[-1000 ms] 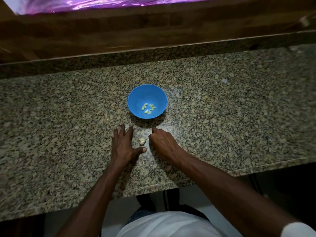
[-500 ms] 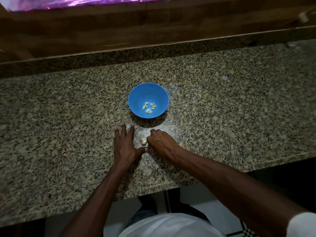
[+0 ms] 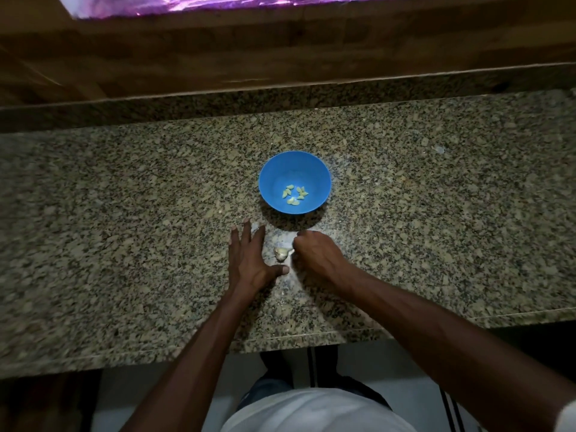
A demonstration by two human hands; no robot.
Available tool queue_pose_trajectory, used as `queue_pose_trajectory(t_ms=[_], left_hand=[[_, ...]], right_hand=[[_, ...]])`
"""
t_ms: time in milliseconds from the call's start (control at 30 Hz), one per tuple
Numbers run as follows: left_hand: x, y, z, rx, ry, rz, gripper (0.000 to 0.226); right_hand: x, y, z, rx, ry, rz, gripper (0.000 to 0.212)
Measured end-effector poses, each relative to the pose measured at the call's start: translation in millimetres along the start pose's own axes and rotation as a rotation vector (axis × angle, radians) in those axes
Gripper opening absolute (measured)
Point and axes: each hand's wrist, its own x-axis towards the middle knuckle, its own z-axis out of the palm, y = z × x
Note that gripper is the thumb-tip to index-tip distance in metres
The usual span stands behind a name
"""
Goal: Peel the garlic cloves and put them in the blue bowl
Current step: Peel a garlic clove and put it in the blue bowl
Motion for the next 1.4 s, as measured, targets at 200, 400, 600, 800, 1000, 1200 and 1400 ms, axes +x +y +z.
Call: queue_pose_trajectory(t_ms=[200, 400, 600, 800, 1000, 1200, 1400], left_hand=[[-18.1, 9.5, 0.2, -0.454, 0.277, 0.02, 0.039], [-30.2, 34.9, -1.4, -0.611, 0.247, 0.116, 0.018], [-30.1, 36.4, -4.4, -0.49, 0.196, 0.258, 0.02], [-29.4, 33.5, -4.2, -0.36, 0.234, 0.323, 0.011], [-27.8, 32.6, -0.9, -0.367, 0.208, 0.255, 0.011], [-27.0, 31.3, 0.2, -0.36, 0.165, 0.22, 0.005], [-32.3, 29.3, 8.9, -0.438, 0.079, 0.134, 0.015]], right_hand=[[-11.3, 30.5, 17.2, 1.021, 0.17, 0.382, 0.012], [-28.3, 25.6, 7.3, 1.399, 0.095, 0.351, 0.014], [-32.6, 23.9, 7.1, 1.313, 0.095, 0.286, 0.013], [-34.0, 21.3, 10.9, 1.386, 0.097, 0.324, 0.014], [-31.3, 21.6, 22.2, 1.304, 0.156, 0.316, 0.01], [-28.8, 17.7, 24.3, 1.264, 0.161, 0.276, 0.014], [-32.6, 11.9, 31.5, 1.287, 0.195, 0.266, 0.015]])
